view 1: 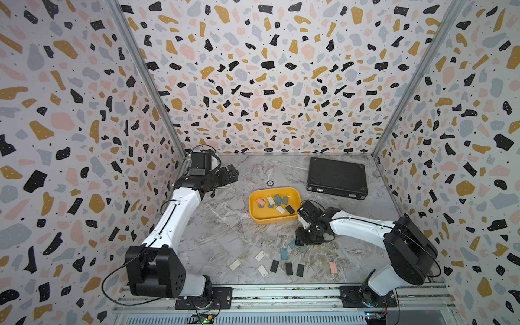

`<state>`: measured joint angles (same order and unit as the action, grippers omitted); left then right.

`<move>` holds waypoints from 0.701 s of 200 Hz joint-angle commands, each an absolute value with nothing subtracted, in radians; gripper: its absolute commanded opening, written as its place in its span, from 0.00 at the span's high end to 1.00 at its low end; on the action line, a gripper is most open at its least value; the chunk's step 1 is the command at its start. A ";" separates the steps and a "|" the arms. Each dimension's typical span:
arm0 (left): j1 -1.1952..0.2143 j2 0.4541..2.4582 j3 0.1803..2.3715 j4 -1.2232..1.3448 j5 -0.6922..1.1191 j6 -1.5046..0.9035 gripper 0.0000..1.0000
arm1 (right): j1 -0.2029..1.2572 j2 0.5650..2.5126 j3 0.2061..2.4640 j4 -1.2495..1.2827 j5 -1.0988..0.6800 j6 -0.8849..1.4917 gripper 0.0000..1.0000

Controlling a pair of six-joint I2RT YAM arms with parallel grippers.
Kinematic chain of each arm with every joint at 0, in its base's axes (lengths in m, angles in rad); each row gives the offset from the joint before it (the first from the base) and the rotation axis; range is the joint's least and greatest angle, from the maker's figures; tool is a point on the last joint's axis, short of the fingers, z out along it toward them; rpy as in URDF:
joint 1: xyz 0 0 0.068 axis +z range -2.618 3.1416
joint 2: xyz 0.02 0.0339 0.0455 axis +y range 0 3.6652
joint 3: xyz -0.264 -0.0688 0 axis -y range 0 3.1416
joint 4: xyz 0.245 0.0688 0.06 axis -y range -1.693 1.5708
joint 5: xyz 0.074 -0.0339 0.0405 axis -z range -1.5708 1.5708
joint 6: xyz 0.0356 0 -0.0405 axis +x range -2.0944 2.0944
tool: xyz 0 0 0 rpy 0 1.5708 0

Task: Put the eraser in the storage box
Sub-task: Pick up the eraser from the center of the board.

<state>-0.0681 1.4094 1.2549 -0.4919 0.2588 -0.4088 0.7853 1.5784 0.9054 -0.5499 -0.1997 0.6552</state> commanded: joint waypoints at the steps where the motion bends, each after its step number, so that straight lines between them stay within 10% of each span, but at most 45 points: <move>1: -0.064 1.401 1.245 -0.458 0.276 -0.413 0.00 | 0.791 1.560 0.946 -0.615 -0.136 0.627 0.43; 140: -0.064 1.397 1.238 -0.449 0.281 -0.417 0.01 | 0.856 1.553 0.982 -0.724 -0.072 0.661 0.43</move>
<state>-0.0681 1.4094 1.2530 -0.4915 0.2722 -0.4099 0.8448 1.5322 0.9436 -0.7078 -0.0673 0.6487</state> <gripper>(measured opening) 0.995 0.573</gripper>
